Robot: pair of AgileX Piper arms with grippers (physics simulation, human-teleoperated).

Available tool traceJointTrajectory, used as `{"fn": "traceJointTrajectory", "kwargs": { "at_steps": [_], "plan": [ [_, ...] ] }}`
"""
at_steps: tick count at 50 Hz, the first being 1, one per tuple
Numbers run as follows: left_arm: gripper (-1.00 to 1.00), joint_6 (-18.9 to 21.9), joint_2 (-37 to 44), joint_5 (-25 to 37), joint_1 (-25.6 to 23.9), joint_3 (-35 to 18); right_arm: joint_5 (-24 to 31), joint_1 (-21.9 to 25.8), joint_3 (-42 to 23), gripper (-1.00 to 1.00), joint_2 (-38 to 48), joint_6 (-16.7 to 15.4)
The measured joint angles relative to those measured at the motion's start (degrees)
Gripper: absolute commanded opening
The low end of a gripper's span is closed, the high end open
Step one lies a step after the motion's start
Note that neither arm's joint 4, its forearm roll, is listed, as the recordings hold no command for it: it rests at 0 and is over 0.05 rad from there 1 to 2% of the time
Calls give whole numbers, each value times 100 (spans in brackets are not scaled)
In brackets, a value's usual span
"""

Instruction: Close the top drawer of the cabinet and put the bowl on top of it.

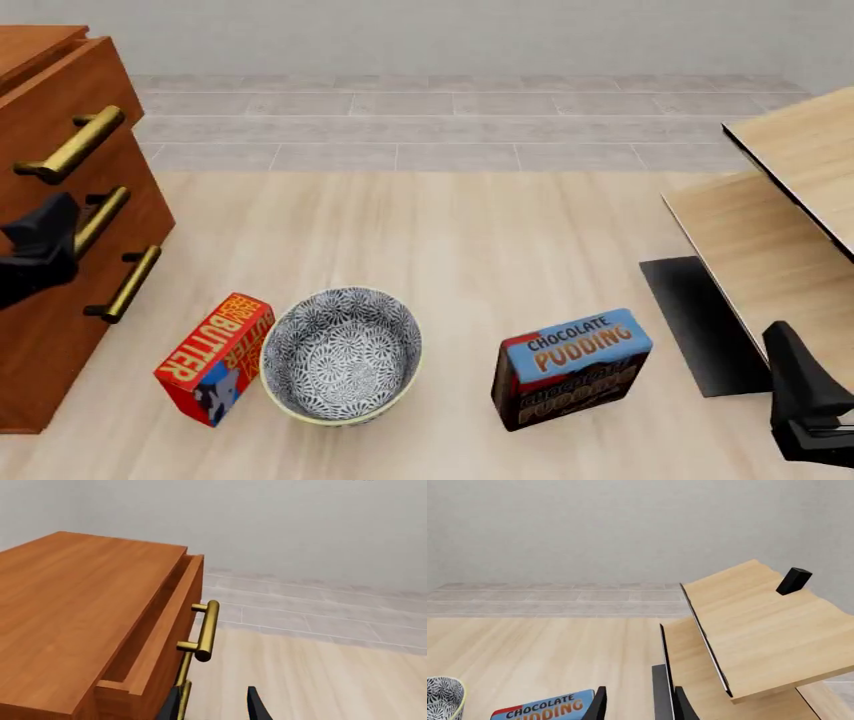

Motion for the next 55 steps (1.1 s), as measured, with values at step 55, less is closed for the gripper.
{"fn": "traceJointTrajectory", "kwargs": {
  "at_steps": [55],
  "plan": [
    [100, -264, 531, -249, 797, -174, 0, 0, 0, 100, 0, 0]
  ]
}}
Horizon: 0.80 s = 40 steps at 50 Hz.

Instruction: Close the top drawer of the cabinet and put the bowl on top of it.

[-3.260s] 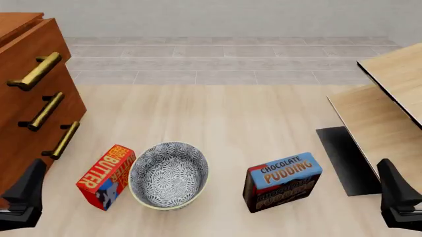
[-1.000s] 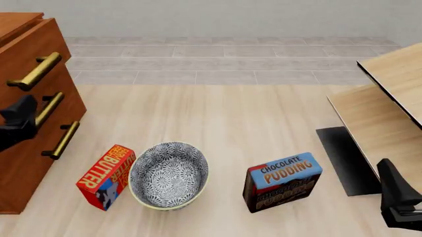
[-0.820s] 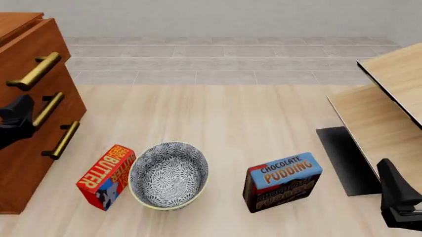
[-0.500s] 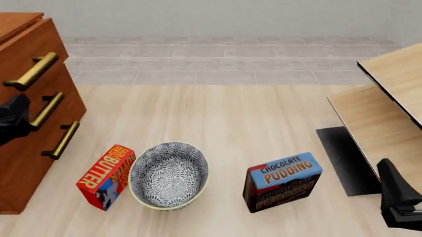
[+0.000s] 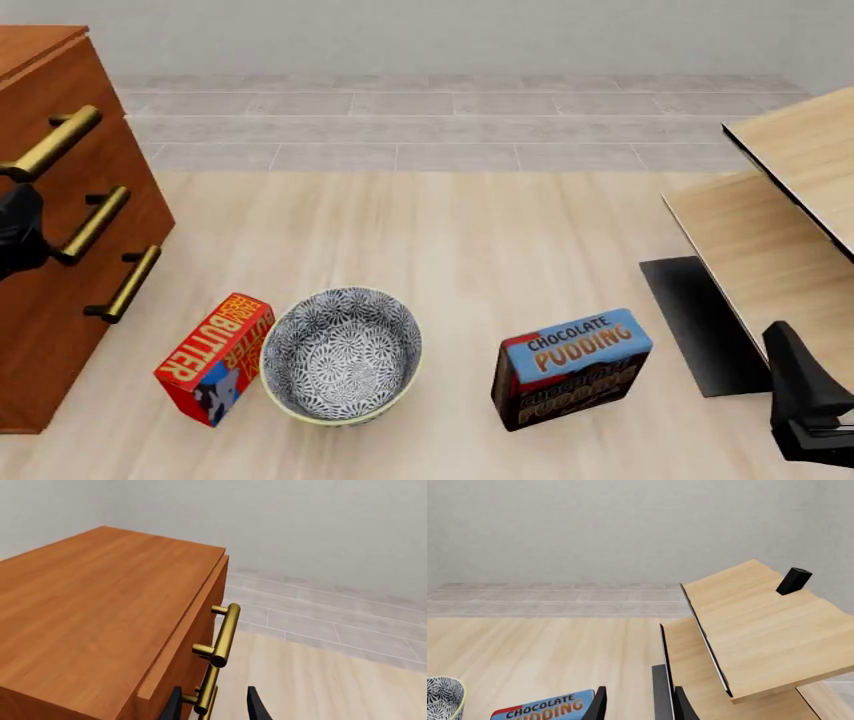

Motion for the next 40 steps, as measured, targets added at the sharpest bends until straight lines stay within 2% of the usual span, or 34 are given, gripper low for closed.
{"fn": "traceJointTrajectory", "kwargs": {
  "at_steps": [28, 40],
  "plan": [
    [100, 33, 201, 157, 274, -226, 0, 0, 0, 100, 0, 0],
    [100, 18, 140, 300, 228, -283, 0, 0, 0, 100, 0, -1]
  ]
}}
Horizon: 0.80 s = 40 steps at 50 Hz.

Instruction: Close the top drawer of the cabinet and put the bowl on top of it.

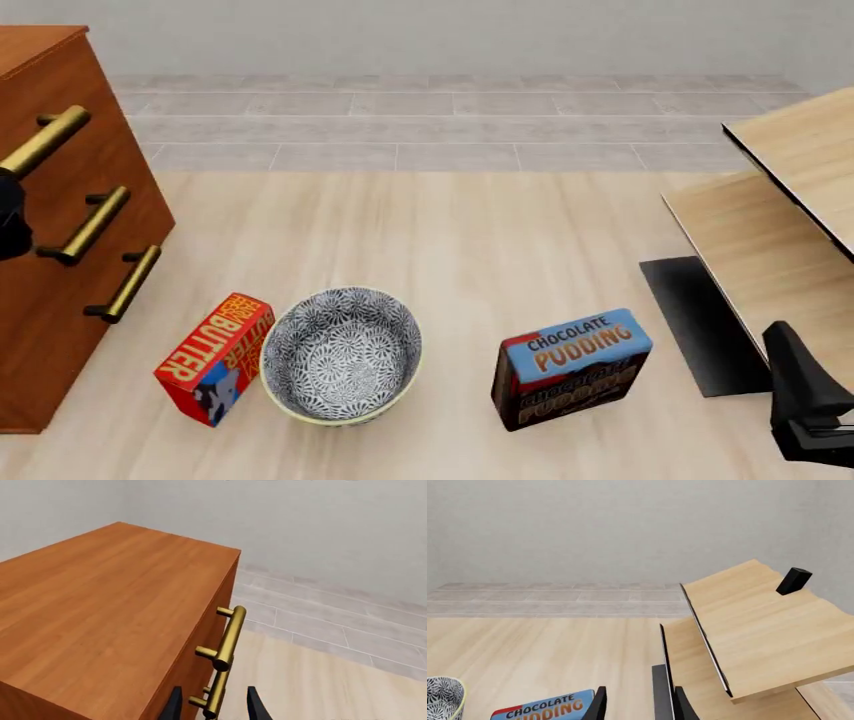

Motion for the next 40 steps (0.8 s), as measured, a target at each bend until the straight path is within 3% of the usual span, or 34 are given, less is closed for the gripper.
{"fn": "traceJointTrajectory", "kwargs": {
  "at_steps": [18, 40],
  "plan": [
    [100, 80, -652, 622, -551, -164, 0, 0, 0, 100, 0, 0],
    [100, -53, -1681, 1690, -1920, -311, 0, 0, 0, 100, 0, 0]
  ]
}}
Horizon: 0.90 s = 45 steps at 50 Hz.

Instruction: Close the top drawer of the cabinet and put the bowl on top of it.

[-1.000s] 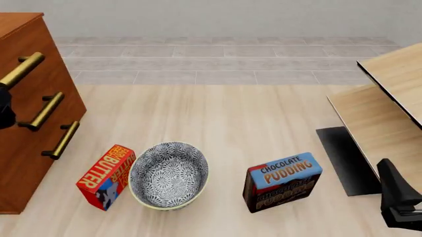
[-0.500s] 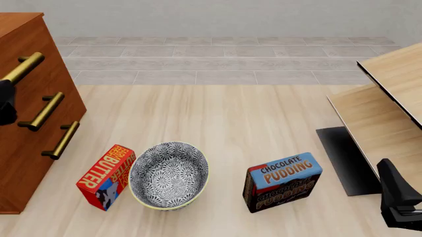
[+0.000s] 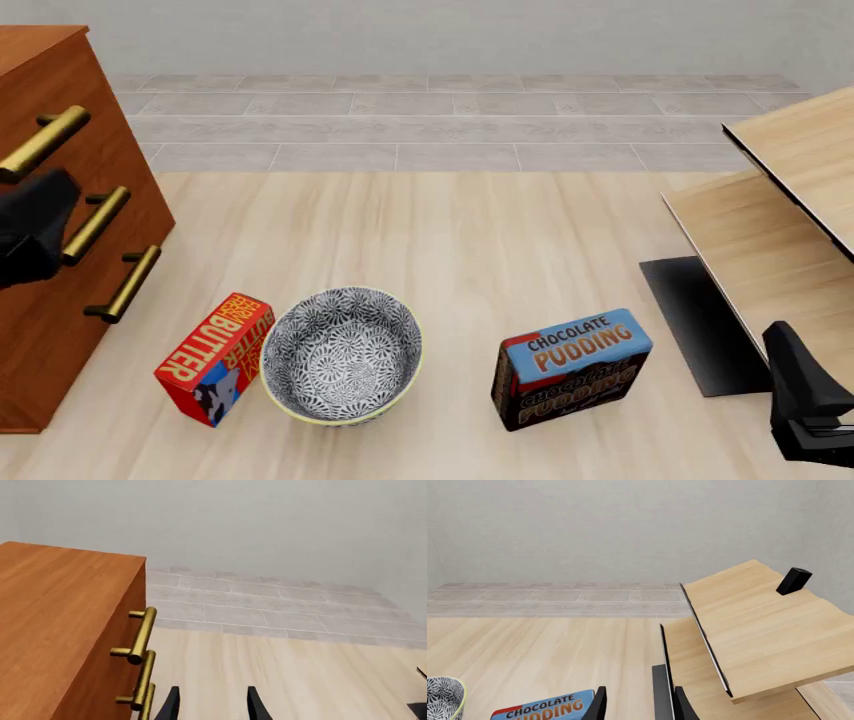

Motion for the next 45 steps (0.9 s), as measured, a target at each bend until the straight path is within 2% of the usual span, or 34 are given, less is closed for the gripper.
{"fn": "traceJointTrajectory", "kwargs": {
  "at_steps": [12, 27, 45],
  "plan": [
    [100, 110, -109, 651, -770, -446, 0, 0, 0, 100, 0, 0],
    [100, 354, 405, 1534, -1766, -1149, 0, 0, 0, 100, 1, 0],
    [100, 795, 1051, 2359, -2578, -1665, 0, 0, 0, 100, 1, 0]
  ]
}}
